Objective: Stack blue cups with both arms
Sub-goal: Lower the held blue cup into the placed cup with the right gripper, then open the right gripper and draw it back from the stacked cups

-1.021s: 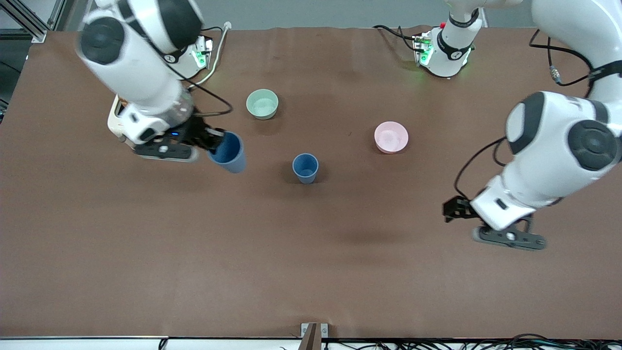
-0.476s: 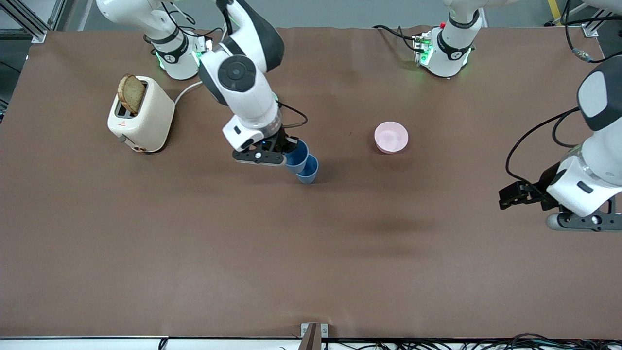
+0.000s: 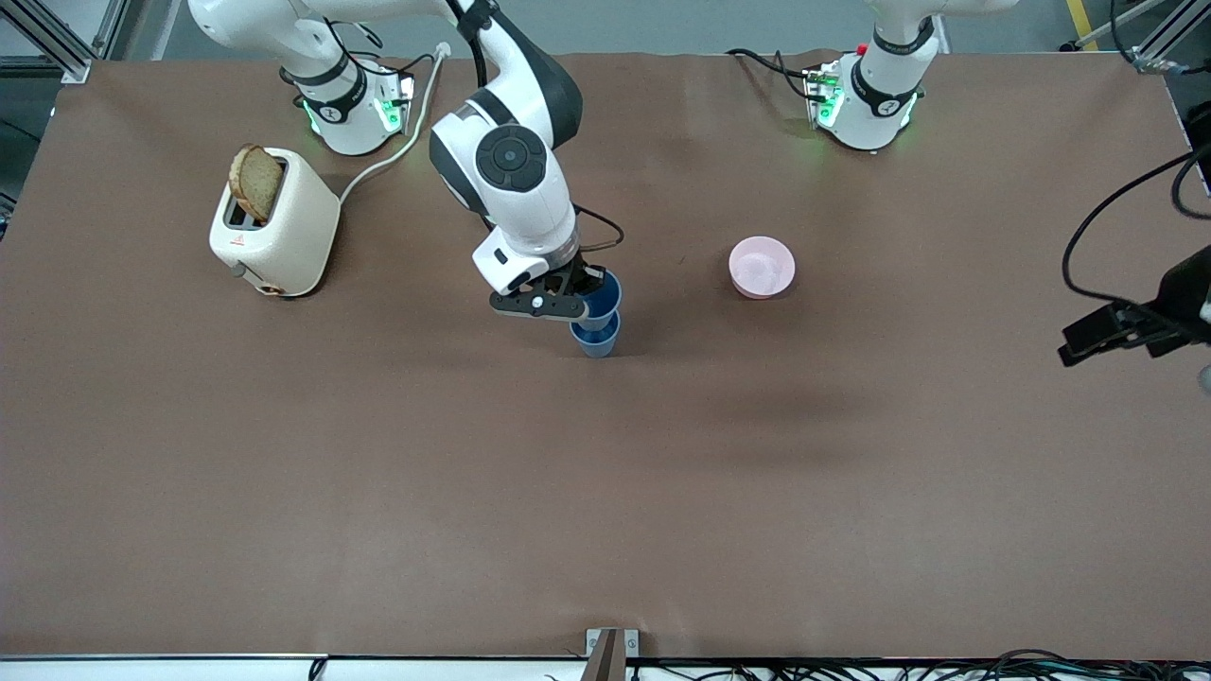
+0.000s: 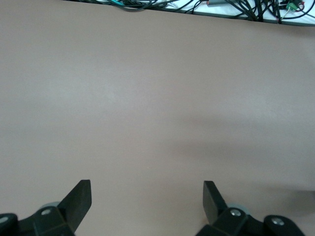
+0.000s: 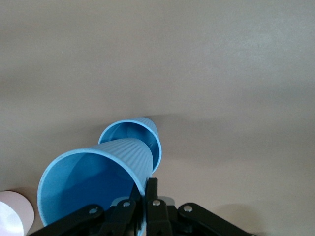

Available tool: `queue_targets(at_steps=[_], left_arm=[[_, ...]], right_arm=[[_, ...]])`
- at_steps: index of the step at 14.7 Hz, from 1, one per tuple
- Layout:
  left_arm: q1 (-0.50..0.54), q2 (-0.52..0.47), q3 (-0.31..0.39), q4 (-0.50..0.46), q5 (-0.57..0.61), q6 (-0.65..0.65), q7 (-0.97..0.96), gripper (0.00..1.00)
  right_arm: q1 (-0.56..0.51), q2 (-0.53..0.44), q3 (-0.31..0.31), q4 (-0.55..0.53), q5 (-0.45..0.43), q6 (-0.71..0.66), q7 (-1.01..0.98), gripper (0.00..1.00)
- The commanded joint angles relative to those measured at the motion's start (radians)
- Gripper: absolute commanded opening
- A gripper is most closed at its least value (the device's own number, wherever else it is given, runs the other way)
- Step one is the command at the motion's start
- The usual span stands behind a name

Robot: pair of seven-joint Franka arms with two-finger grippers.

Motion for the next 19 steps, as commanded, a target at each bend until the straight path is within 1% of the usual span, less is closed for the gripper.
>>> queue_targets(at_steps=[1, 3, 4, 6, 8, 9, 10, 11, 12, 13, 14, 15, 16, 18, 19], left_arm=[[0.012, -0.066, 0.0, -0.032, -0.03, -0.073, 0.018, 1.0], [0.009, -0.095, -0.014, -0.042, -0.056, -0.081, 0.007, 1.0], [0.01, -0.102, -0.026, -0.052, -0.055, -0.081, -0.002, 1.0], [0.009, -0.116, -0.03, -0.075, -0.043, -0.078, 0.012, 1.0], [0.007, -0.147, -0.034, -0.139, -0.029, -0.03, 0.012, 1.0], [0.012, -0.165, -0.04, -0.178, -0.023, 0.012, 0.012, 1.0], [0.015, -0.178, -0.04, -0.205, -0.024, 0.03, 0.012, 1.0], [0.016, -0.187, -0.042, -0.222, -0.026, 0.034, 0.009, 1.0], [0.016, -0.191, -0.042, -0.227, -0.024, 0.037, 0.009, 1.0], [0.018, -0.198, -0.042, -0.238, -0.026, 0.035, 0.007, 1.0], [0.018, -0.213, -0.042, -0.264, -0.027, 0.038, 0.007, 1.0], [0.015, -0.221, -0.042, -0.276, -0.024, 0.05, 0.009, 1.0], [0.013, -0.213, -0.042, -0.273, -0.024, 0.054, 0.012, 1.0], [0.007, -0.185, -0.042, -0.258, -0.023, 0.077, 0.004, 1.0], [0.006, -0.185, -0.042, -0.256, -0.02, 0.077, -0.005, 1.0]], right_arm=[[0.018, -0.007, -0.011, -0.038, 0.004, 0.057, 0.014, 0.01], [0.018, 0.005, -0.013, -0.038, 0.004, 0.067, 0.014, 0.01], [0.017, 0.011, -0.013, -0.038, 0.004, 0.07, 0.014, 0.02], [0.018, 0.027, -0.013, -0.041, 0.002, 0.091, 0.014, 0.04], [0.018, 0.05, -0.013, -0.042, 0.002, 0.119, 0.012, 0.08], [0.018, 0.051, -0.013, -0.041, 0.002, 0.12, 0.012, 0.12], [0.017, 0.051, -0.013, -0.041, 0.002, 0.12, 0.012, 0.2], [0.015, 0.05, -0.013, -0.041, 0.002, 0.117, 0.012, 0.35], [0.014, 0.048, -0.014, -0.041, 0.0, 0.111, 0.011, 0.56], [0.011, 0.042, -0.016, -0.041, 0.0, 0.107, 0.011, 0.73], [0.004, 0.028, -0.019, -0.041, -0.003, 0.099, 0.009, 0.81], [-0.005, 0.001, -0.022, -0.041, -0.009, 0.078, 0.009, 0.86], [-0.028, -0.031, -0.024, -0.041, -0.013, 0.056, 0.008, 0.88], [-0.11, -0.114, -0.024, -0.041, -0.015, -0.014, -0.024, 0.92], [-0.158, -0.152, -0.022, -0.042, -0.015, -0.057, -0.073, 0.92]])
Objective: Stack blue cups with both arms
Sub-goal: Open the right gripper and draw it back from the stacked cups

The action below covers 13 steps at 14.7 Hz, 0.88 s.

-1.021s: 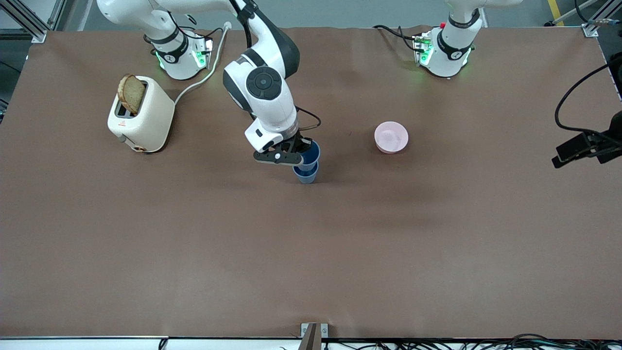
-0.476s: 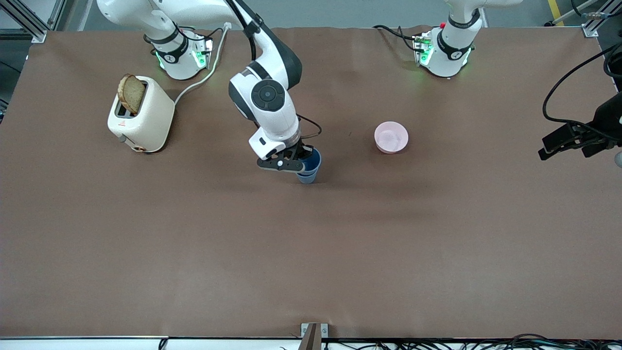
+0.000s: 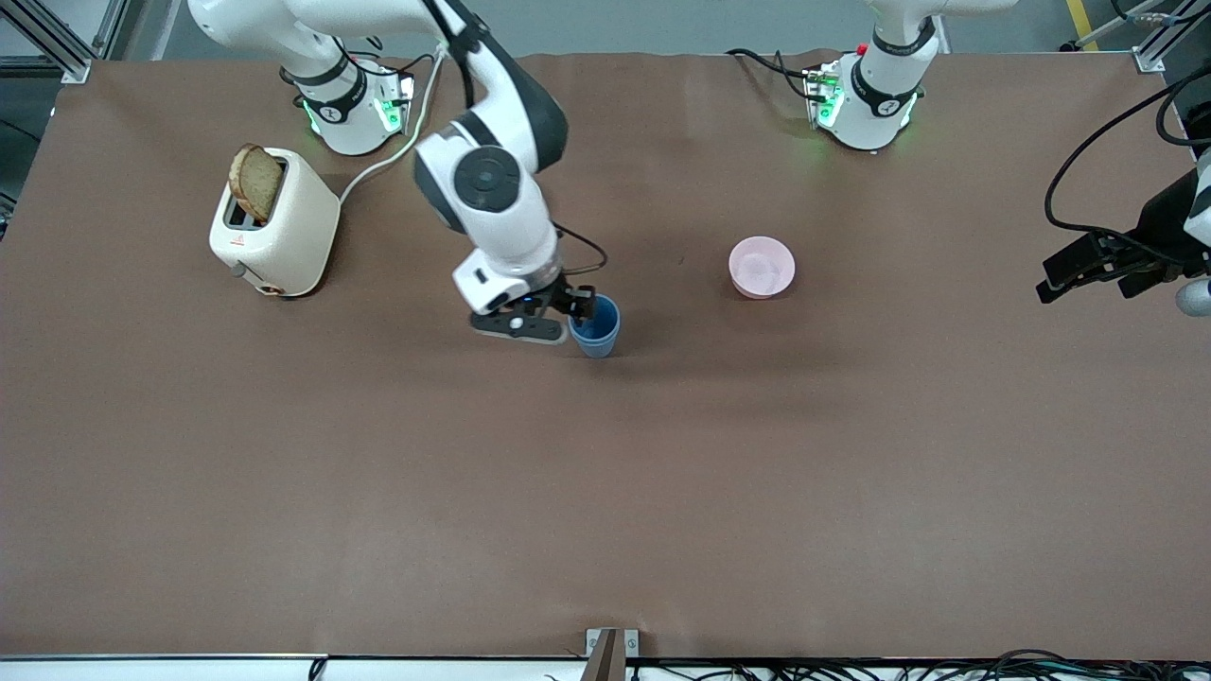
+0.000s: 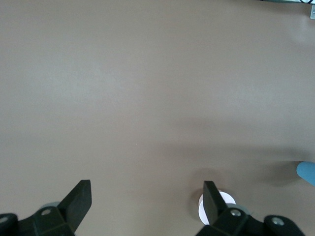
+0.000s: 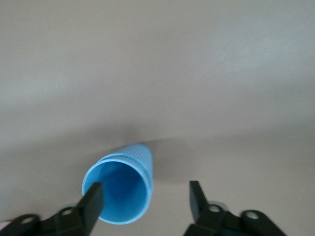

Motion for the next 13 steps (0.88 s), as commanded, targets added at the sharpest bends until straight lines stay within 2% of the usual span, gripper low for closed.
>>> queue_targets(at_steps=[1, 7, 11, 13], left_arm=[[0.006, -0.008, -0.013, -0.015, 0.02, 0.025, -0.007, 1.0], [0.005, -0.011, -0.013, -0.013, 0.02, 0.008, 0.009, 1.0], [0.005, -0.02, -0.03, 0.024, 0.014, -0.012, 0.006, 1.0], [0.005, -0.019, -0.029, 0.042, 0.018, -0.018, -0.002, 1.0]], right_arm=[[-0.147, -0.155, 0.015, -0.043, -0.011, -0.128, -0.125, 0.92], [-0.453, -0.367, 0.015, -0.153, -0.059, -0.163, -0.367, 0.92], [-0.614, -0.43, 0.015, -0.139, -0.077, -0.273, -0.545, 0.97], [-0.681, -0.43, 0.015, -0.066, -0.077, -0.366, -0.634, 1.0]])
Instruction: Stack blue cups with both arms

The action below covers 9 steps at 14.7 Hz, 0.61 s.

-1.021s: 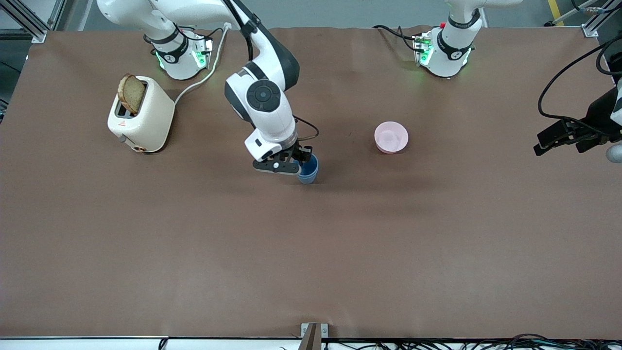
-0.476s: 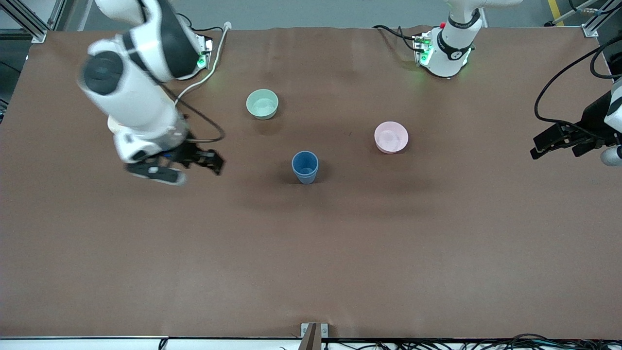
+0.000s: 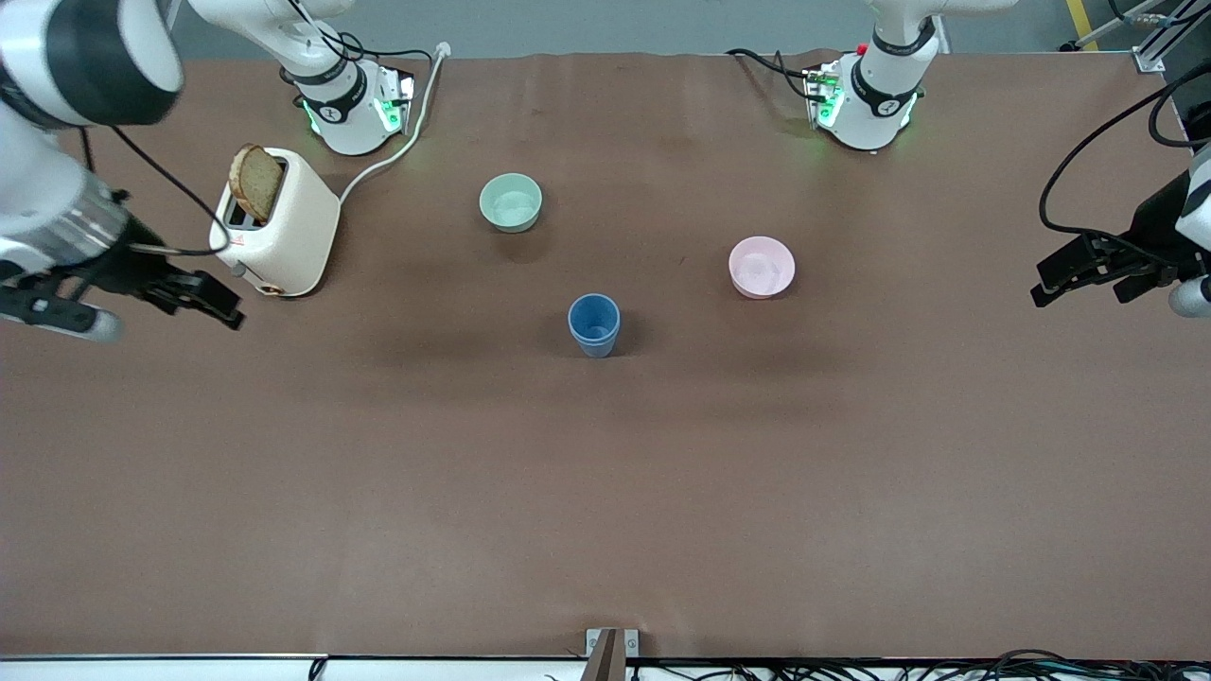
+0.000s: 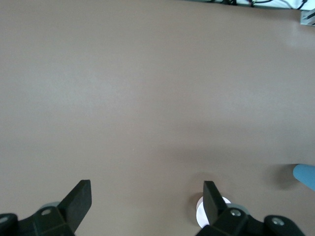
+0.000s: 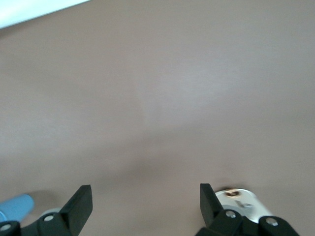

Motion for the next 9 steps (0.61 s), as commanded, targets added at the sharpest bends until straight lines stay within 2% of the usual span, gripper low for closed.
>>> queue_targets(at_steps=[1, 4, 7, 9], left_arm=[[0.011, -0.011, -0.01, 0.022, 0.017, -0.03, 0.002, 1.0], [0.013, -0.012, -0.005, 0.034, 0.019, -0.061, 0.009, 1.0], [0.011, -0.005, -0.007, 0.046, 0.02, -0.059, 0.007, 1.0], [0.01, -0.005, -0.007, 0.046, 0.022, -0.059, 0.009, 1.0]], right_arm=[[-0.084, -0.025, 0.024, 0.086, -0.018, -0.122, -0.102, 1.0], [-0.127, -0.019, 0.024, 0.229, -0.019, -0.245, -0.168, 1.0], [-0.145, 0.027, 0.024, 0.359, -0.025, -0.369, -0.204, 1.0], [-0.156, 0.049, 0.024, 0.405, -0.024, -0.429, -0.208, 1.0]])
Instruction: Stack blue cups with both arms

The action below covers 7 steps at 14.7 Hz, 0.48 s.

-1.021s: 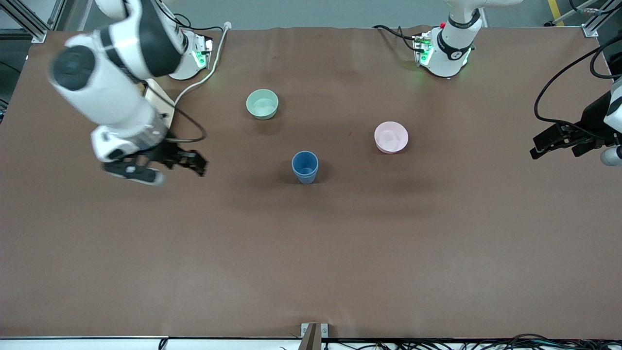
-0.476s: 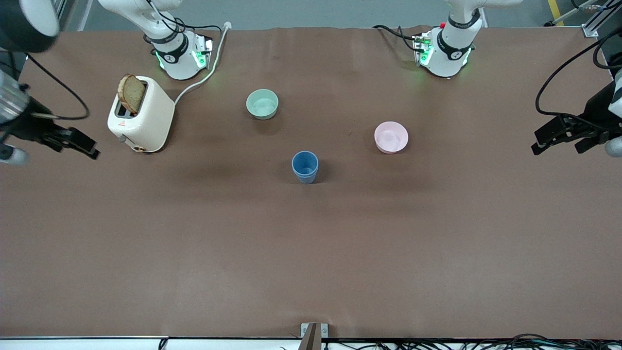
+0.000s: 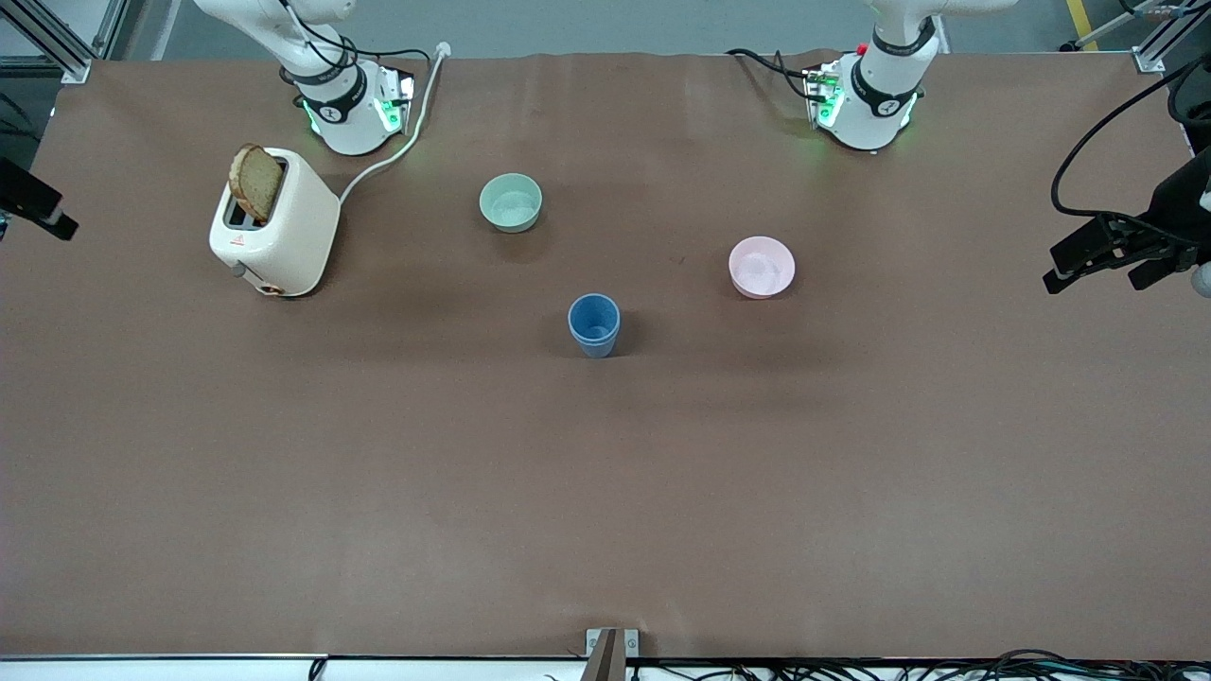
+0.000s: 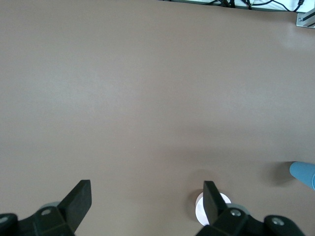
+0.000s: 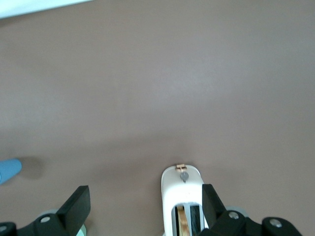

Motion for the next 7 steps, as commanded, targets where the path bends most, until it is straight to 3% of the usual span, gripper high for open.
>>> queue_targets(at_steps=[1, 7], left_arm=[[0.003, 0.0, -0.004, 0.019, 0.023, -0.02, 0.008, 1.0], [0.001, -0.002, -0.008, 0.02, 0.057, -0.02, -0.001, 1.0]], right_arm=[[-0.03, 0.053, 0.022, 0.08, -0.012, -0.053, -0.035, 1.0], [-0.027, 0.038, 0.024, 0.004, -0.013, -0.046, -0.078, 1.0]])
